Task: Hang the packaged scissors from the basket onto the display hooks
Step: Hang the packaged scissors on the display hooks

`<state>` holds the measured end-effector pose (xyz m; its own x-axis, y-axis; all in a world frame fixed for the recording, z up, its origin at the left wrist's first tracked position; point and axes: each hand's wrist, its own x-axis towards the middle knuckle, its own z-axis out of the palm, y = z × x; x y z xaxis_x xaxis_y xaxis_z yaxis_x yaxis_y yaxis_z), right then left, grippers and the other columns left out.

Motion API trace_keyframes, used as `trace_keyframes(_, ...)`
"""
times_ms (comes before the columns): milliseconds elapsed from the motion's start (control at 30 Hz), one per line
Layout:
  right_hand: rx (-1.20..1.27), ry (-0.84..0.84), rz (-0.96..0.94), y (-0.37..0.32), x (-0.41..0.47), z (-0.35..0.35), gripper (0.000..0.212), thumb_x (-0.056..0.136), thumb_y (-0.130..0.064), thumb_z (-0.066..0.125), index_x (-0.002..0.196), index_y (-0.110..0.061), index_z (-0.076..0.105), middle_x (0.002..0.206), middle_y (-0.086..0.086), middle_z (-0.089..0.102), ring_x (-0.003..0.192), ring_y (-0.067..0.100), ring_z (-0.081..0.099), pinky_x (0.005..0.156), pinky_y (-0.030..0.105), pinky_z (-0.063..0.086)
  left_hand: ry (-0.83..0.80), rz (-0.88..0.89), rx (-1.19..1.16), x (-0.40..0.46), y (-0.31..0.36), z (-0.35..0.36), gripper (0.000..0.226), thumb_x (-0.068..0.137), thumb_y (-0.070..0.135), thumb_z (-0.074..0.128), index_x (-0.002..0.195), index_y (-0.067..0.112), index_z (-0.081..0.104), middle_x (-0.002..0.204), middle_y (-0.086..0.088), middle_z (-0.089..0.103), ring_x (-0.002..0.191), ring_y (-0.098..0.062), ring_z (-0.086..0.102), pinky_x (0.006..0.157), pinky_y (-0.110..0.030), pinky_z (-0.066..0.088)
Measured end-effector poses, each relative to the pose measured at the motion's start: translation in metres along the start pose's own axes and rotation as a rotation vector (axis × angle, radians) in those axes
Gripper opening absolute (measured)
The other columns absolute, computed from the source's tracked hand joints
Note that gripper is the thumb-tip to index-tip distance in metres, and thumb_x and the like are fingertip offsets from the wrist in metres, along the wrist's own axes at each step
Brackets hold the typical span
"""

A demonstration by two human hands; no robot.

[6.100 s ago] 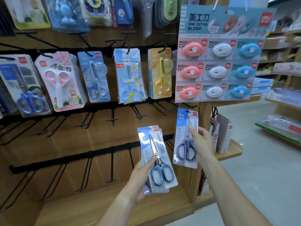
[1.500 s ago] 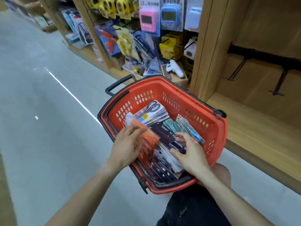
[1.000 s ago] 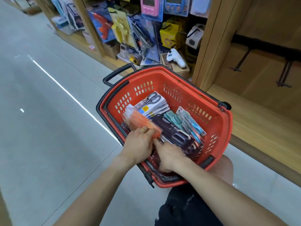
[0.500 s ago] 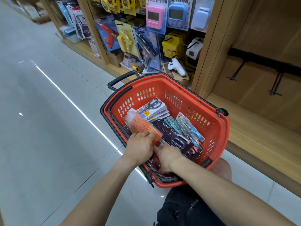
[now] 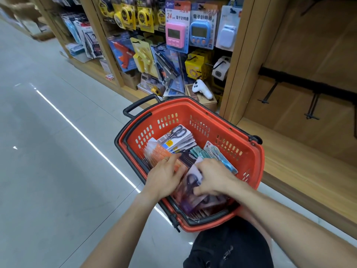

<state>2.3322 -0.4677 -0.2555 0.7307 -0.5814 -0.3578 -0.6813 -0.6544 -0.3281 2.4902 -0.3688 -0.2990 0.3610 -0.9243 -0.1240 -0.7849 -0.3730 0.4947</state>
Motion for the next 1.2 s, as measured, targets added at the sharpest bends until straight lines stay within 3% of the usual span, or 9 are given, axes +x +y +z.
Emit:
trace_keyframes(100, 0.194, 0.01, 0.08, 0.026, -0.009, -0.043, 0.034, 0.064, -0.039, 0.089, 0.079, -0.018, 0.067, 0.074, -0.006, 0.069, 0.066, 0.015, 0.063, 0.057, 0.033, 0.05, 0.094, -0.116, -0.4, 0.006, 0.01, -0.011, 0.055, 0.106, 0.056, 0.049, 0.155, 0.032, 0.041, 0.145, 0.0, 0.06, 0.126, -0.02, 0.06, 0.109, -0.049, 0.049)
trace_keyframes(200, 0.413, 0.119, 0.122, 0.06, -0.024, -0.08, 0.033, 0.062, -0.038, 0.091, 0.087, -0.023, 0.077, 0.083, -0.009, 0.078, 0.08, 0.013, 0.074, 0.073, 0.037, 0.06, 0.178, -0.227, -0.654, 0.014, 0.028, -0.021, 0.066, 0.098, 0.065, 0.057, 0.154, 0.033, 0.041, 0.151, 0.005, 0.054, 0.13, -0.016, 0.057, 0.115, -0.05, 0.045)
trace_keyframes(400, 1.212, 0.686, 0.247, 0.088, -0.032, -0.087, 0.028, 0.072, -0.003, 0.092, 0.094, -0.01, 0.075, 0.098, 0.011, 0.079, 0.081, 0.019, 0.075, 0.078, 0.035, 0.065, 0.268, -0.389, -0.931, 0.043, 0.096, -0.025, 0.132, 0.066, 0.083, 0.078, 0.164, 0.023, 0.013, 0.164, -0.001, 0.035, 0.15, -0.023, 0.038, 0.124, -0.048, 0.033)
trace_keyframes(500, 1.588, 0.885, 0.262, 0.083, -0.031, -0.072, 0.039, 0.076, -0.004, 0.09, 0.111, -0.006, 0.072, 0.103, 0.01, 0.08, 0.099, 0.032, 0.076, 0.093, 0.055, 0.06, 0.05, -0.343, -1.333, 0.065, 0.149, -0.017, 0.118, 0.067, 0.069, 0.087, 0.159, 0.014, 0.038, 0.148, 0.0, 0.061, 0.135, -0.025, 0.06, 0.108, -0.048, 0.052)
trace_keyframes(567, 1.704, 0.954, 0.23, 0.077, -0.037, -0.067, 0.036, 0.08, 0.0, 0.085, 0.113, -0.008, 0.071, 0.106, 0.01, 0.08, 0.1, 0.03, 0.076, 0.094, 0.05, 0.06, -0.08, -0.198, -1.567, 0.073, 0.185, -0.009, 0.085, 0.079, 0.054, 0.087, 0.148, 0.013, 0.058, 0.14, -0.014, 0.068, 0.129, -0.037, 0.065, 0.11, -0.055, 0.051)
trace_keyframes(767, 1.586, 0.986, 0.196, 0.105, -0.087, -0.07, 0.073, 0.078, 0.006, 0.084, 0.131, -0.024, 0.044, 0.114, -0.001, 0.07, 0.088, 0.001, 0.073, 0.072, 0.02, 0.059, -0.145, -0.172, -1.678, 0.074, 0.245, 0.026, 0.052, 0.088, 0.025, 0.08, 0.138, 0.017, 0.065, 0.133, -0.025, 0.069, 0.122, -0.049, 0.066, 0.102, -0.069, 0.051)
trace_keyframes(900, 1.516, 0.902, 0.216, 0.138, -0.135, -0.086, 0.056, 0.075, -0.026, 0.088, 0.122, -0.025, 0.057, 0.108, -0.003, 0.073, 0.076, -0.006, 0.069, 0.061, 0.012, 0.051, -0.194, -0.204, -1.641, 0.065, 0.268, 0.039, 0.043, 0.092, 0.021, 0.073, 0.135, 0.014, 0.067, 0.125, -0.021, 0.074, 0.111, -0.043, 0.073, 0.1, -0.065, 0.054)
trace_keyframes(1000, 1.301, 1.054, 0.312, 0.179, -0.168, -0.104, 0.053, 0.069, -0.066, 0.082, 0.1, -0.024, 0.076, 0.107, -0.006, 0.075, 0.094, -0.002, 0.068, 0.077, 0.018, 0.05, -0.202, -0.178, -1.553, 0.054, 0.295, 0.043, 0.044, 0.088, 0.017, 0.075, 0.131, 0.014, 0.068, 0.123, -0.019, 0.075, 0.117, -0.045, 0.07, 0.104, -0.064, 0.052)
trace_keyframes(1200, 1.206, 1.134, 0.495, 0.248, -0.225, -0.13, 0.04, 0.063, -0.054, 0.095, 0.081, -0.022, 0.079, 0.075, -0.004, 0.073, 0.069, 0.013, 0.066, 0.072, 0.038, 0.056, -0.446, 0.034, -1.277, 0.028, 0.389, 0.067, 0.032, 0.093, 0.017, 0.075, 0.125, 0.018, 0.071, 0.114, -0.013, 0.079, 0.102, -0.033, 0.077, 0.087, -0.047, 0.061)
